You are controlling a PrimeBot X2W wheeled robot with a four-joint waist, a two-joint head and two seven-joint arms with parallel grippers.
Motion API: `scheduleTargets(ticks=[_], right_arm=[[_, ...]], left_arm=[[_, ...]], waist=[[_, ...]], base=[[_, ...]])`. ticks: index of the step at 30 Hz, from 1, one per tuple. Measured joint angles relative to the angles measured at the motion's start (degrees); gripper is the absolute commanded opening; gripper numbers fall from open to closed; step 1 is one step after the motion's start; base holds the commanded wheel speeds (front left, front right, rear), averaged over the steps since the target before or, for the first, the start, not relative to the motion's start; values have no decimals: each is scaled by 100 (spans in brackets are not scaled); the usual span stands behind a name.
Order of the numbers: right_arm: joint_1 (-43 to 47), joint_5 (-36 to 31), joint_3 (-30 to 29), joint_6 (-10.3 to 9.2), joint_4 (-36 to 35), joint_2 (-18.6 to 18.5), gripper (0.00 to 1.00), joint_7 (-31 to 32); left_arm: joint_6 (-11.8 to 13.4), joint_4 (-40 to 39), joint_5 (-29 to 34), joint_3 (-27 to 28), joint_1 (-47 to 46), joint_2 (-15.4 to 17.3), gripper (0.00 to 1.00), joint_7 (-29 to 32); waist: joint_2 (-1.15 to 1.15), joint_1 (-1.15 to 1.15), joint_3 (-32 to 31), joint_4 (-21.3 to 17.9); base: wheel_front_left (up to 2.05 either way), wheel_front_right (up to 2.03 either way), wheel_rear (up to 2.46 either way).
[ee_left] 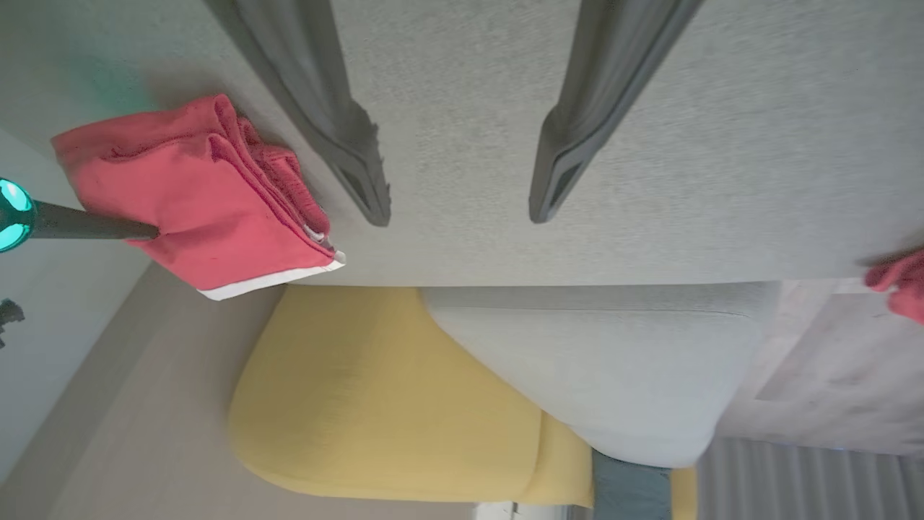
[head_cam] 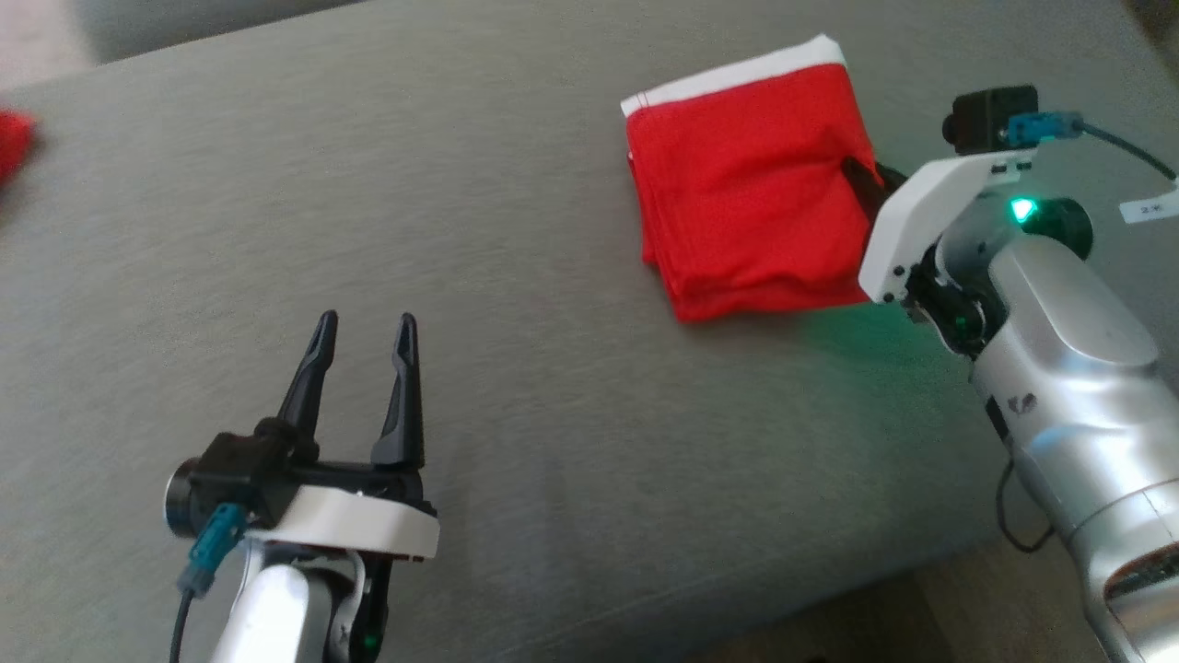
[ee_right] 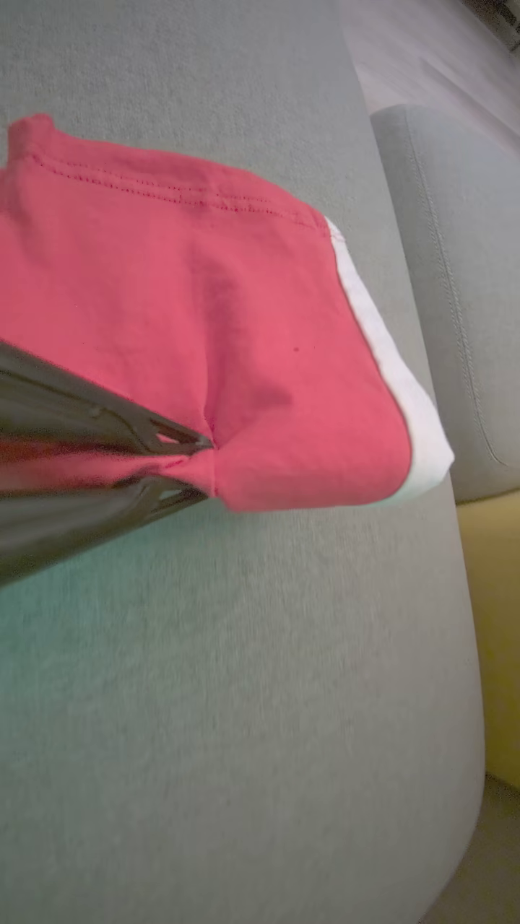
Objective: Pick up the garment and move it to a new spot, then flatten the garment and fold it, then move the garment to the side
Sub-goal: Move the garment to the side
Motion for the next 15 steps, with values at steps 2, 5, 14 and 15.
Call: scheduleTargets(ticks=[2, 5, 14, 15], right_arm=[[-67, 3, 8, 0, 9, 37, 0, -65], [-139, 57, 14, 0, 68, 131, 0, -160], [-397, 99, 16, 0, 369, 272, 0, -519], [-444, 98, 3, 0, 413, 268, 0, -565]], left_arm=[[-20, 11, 19, -20, -43, 29, 100, 0], [-47, 24, 51, -49, -97, 92, 100, 7], [-90, 29, 102, -132, -330, 179, 100, 105], [-89, 30, 102, -132, -342, 179, 100, 105]], waist=[[0, 0, 68, -275], [0, 0, 179, -672], [0, 1, 589, -1196], [0, 1, 604, -1161]], base=[[0, 0, 0], [0, 0, 0], [0, 0, 0], [0, 0, 0]])
